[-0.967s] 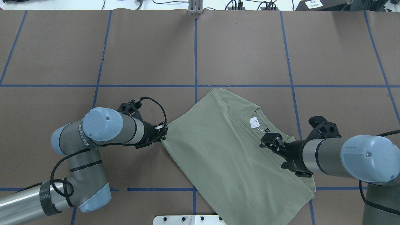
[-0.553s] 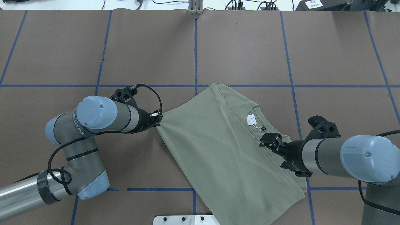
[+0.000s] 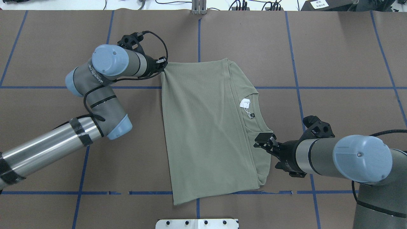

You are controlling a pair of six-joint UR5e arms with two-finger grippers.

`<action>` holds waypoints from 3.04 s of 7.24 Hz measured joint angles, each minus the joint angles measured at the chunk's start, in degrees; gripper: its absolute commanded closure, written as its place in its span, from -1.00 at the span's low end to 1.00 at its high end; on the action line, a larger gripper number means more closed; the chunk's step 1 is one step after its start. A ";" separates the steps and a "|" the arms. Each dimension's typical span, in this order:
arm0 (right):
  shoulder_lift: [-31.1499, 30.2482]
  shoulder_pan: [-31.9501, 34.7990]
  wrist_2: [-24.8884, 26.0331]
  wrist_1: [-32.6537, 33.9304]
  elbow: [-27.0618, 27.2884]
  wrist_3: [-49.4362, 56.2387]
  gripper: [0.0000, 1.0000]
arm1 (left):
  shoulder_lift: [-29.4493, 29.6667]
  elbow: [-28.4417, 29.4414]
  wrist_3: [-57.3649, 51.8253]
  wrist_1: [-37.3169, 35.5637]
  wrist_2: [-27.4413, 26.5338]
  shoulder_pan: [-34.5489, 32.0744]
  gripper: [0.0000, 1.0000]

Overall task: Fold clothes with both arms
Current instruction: 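Drag the shirt with both grippers to straighten it on the table, then release the shirt and move the left gripper to its near edge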

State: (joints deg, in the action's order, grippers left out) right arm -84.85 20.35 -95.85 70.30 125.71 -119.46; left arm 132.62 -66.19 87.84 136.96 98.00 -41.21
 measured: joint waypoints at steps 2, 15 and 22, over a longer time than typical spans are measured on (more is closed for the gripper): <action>1.99 0.13 0.11 0.01 -1.49 -0.06 -1.00 | 7.88 14.67 -3.04 8.28 0.05 -3.30 -0.05; 14.55 -9.72 14.27 5.08 -16.64 -8.79 -0.96 | -2.69 0.55 -0.91 9.66 6.37 -4.76 -0.13; 15.22 -9.16 14.11 5.72 -18.37 -8.87 0.94 | -3.73 -1.08 -0.92 9.61 6.76 -4.76 -0.12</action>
State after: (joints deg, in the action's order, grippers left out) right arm -69.63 11.19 -81.74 76.02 107.34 -128.33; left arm 128.88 -67.27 86.92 146.57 104.77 -45.97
